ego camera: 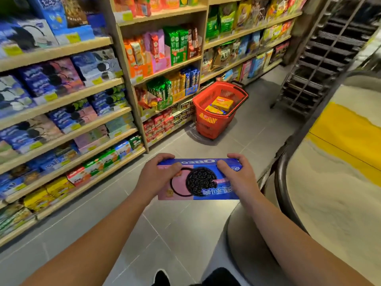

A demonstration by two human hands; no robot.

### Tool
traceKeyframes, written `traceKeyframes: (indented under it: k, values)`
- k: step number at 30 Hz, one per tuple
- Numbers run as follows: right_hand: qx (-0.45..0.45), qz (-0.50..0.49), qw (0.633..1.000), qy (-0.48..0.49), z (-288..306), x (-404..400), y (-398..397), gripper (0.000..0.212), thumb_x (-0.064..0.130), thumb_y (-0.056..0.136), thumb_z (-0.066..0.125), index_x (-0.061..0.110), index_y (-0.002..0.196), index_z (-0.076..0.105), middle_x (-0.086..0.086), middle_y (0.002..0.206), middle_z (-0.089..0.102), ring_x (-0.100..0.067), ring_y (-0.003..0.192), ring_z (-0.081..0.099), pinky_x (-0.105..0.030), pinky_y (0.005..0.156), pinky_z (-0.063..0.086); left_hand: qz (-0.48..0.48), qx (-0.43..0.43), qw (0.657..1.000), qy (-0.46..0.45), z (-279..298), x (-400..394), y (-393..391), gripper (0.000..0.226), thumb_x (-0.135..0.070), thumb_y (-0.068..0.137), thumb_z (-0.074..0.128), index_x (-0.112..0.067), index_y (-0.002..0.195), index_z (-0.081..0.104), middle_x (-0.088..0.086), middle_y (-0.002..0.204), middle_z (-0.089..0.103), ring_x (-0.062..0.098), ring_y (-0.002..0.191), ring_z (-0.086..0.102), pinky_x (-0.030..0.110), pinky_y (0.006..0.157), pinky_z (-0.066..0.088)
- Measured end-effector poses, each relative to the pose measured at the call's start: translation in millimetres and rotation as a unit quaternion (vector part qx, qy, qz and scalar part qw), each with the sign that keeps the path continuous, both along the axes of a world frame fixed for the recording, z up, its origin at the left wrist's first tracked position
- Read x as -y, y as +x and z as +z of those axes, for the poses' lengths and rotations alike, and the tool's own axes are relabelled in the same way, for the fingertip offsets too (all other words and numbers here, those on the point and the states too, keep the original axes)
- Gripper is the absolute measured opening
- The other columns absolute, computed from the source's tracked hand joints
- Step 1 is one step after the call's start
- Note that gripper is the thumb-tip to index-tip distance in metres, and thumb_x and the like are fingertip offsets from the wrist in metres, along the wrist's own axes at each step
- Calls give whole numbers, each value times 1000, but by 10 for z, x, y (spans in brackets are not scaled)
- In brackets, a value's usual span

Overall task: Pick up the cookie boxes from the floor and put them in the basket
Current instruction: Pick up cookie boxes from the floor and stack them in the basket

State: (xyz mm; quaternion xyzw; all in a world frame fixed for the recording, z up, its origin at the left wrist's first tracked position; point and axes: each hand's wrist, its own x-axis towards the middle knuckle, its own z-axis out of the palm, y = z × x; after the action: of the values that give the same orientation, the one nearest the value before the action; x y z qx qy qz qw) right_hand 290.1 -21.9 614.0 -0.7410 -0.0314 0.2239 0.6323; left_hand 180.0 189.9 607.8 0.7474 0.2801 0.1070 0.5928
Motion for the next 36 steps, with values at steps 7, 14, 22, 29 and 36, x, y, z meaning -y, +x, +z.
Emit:
traceKeyframes:
  k: [7,14,22,29,36]
  values:
    - [-34,-39,999,6,-194,-549,921,44,41,79,78,31,111,52,-11,106,69,-28,75,74,-49,72,61,-33,-28,999,-21,-159,-604,1108,37,-54,66,71,-38,98,65,-3,101,69,17,84,71,43,75,60]
    - [-25,-54,998,-26,-516,-971,2515,41,38,80,78,27,112,55,-2,104,66,-19,77,73,-40,74,61,-35,-76,996,1,-442,-1048,2736,36,-50,63,71,-36,96,67,-6,98,69,15,80,70,40,71,60]
    - [-28,-39,996,-73,-558,-1198,4353,41,38,79,79,26,113,58,-1,105,68,-17,86,71,-35,78,59,-34,-74,997,-12,-581,-1254,4463,31,-45,77,74,-30,103,67,-15,101,61,1,83,63,13,59,46]
    - [-29,-45,990,-131,-797,-1411,5919,43,46,76,79,28,110,59,0,104,69,-17,90,69,-36,82,56,-41,-77,995,-54,-994,-1477,6067,25,-37,78,76,-28,100,68,-16,97,64,6,88,64,24,77,53]
    - [-51,-58,982,-175,-947,-1884,7644,44,49,71,80,27,103,60,-3,97,72,-18,80,70,-37,76,57,-84,-96,984,-126,-1166,-1961,7817,28,-23,84,73,-10,107,65,-6,90,69,-9,69,66,7,68,47]
